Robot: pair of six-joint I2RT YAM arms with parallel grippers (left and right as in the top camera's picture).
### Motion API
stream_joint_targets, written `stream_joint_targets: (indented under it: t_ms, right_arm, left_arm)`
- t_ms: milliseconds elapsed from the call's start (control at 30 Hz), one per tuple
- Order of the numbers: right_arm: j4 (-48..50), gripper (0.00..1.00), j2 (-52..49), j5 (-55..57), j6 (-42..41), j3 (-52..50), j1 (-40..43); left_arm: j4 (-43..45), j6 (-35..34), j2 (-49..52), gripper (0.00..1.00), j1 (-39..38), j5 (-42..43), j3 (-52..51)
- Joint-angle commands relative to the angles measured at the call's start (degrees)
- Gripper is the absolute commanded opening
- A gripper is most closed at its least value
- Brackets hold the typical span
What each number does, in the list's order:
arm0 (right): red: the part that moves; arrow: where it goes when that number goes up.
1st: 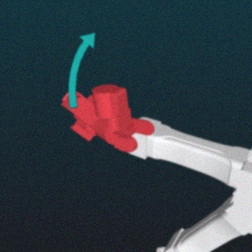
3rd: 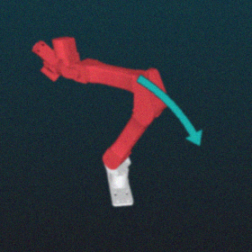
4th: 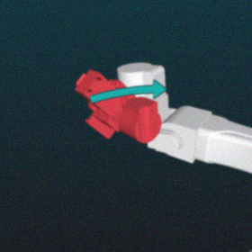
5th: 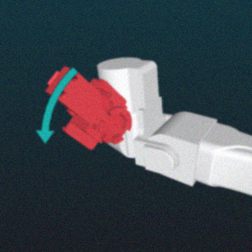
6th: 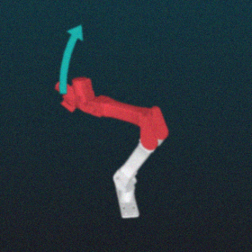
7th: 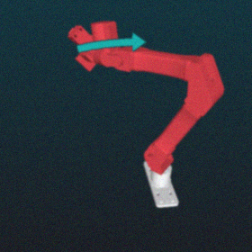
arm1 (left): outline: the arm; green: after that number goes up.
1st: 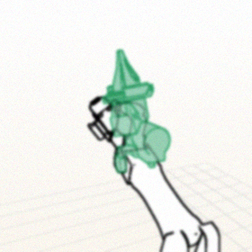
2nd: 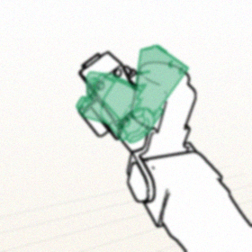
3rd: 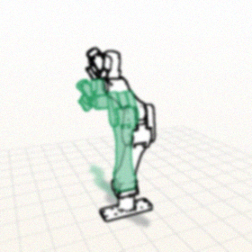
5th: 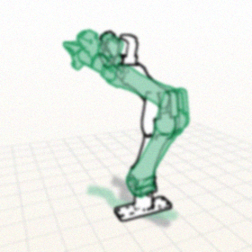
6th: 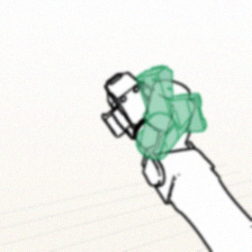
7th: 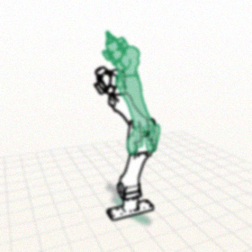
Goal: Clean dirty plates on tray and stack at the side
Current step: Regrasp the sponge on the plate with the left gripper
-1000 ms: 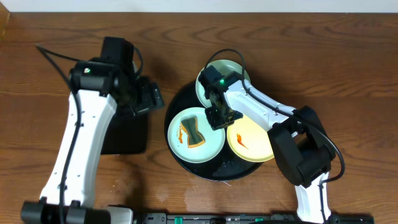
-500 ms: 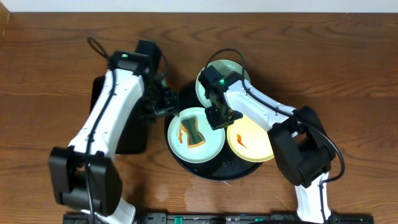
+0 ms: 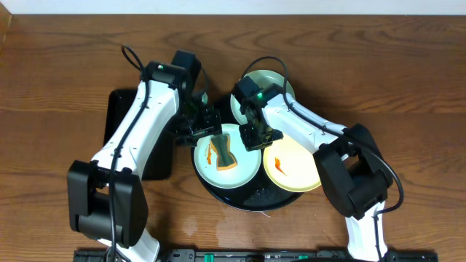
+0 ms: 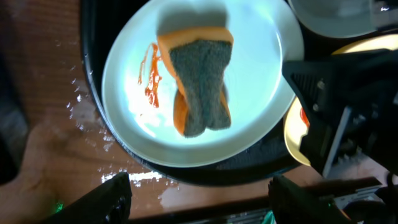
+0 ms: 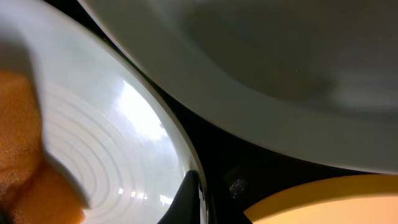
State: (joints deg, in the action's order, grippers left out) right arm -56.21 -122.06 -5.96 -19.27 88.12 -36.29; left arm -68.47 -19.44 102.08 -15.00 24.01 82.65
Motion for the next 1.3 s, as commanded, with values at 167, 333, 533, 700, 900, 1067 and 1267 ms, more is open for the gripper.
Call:
stream_joint_targets:
  t_ms: [167, 333, 533, 700, 900, 1067, 1267]
  right_arm:
    - [1.2, 0.01, -0.6, -0.3, -1.6, -0.2, -0.7]
    - [1.3, 0.01, -0.6, -0.3, -1.8, -0.2, -0.7]
    - [1.5, 0.01, -0.6, -0.3, -2.0, -0.2, -0.7]
    - [1.1, 0.01, -0.6, -0.3, -2.0, -0.2, -0.7]
    - [1.4, 0.01, -0.6, -0.3, -1.9, -0.2, -0.7]
    - [1.4, 0.01, -0.6, -0.3, -1.9, -0.2, -0.7]
    - [0.7, 0.01, -0.6, -0.3, -1.9, -0.2, -0.7]
  left_arm:
    - [6.9, 3.2, 0.6, 0.74, 1.6, 9.4, -9.0]
    - [9.8, 1.1, 0.6, 0.73, 1.2, 9.7, -11.0]
    - [15.5, -8.4, 0.6, 0.65, -1.1, 3.3, -14.3]
    - [18.5, -9.8, 0.6, 0.65, -1.5, 1.2, -16.7]
    - [22.9, -9.2, 0.6, 0.65, -2.9, 4.1, -18.3]
    - [24.8, -11.4, 0.7, 0.65, -5.8, 2.2, -18.4]
    - [24.7, -13.9, 0.7, 0.65, -6.6, -2.9, -18.5]
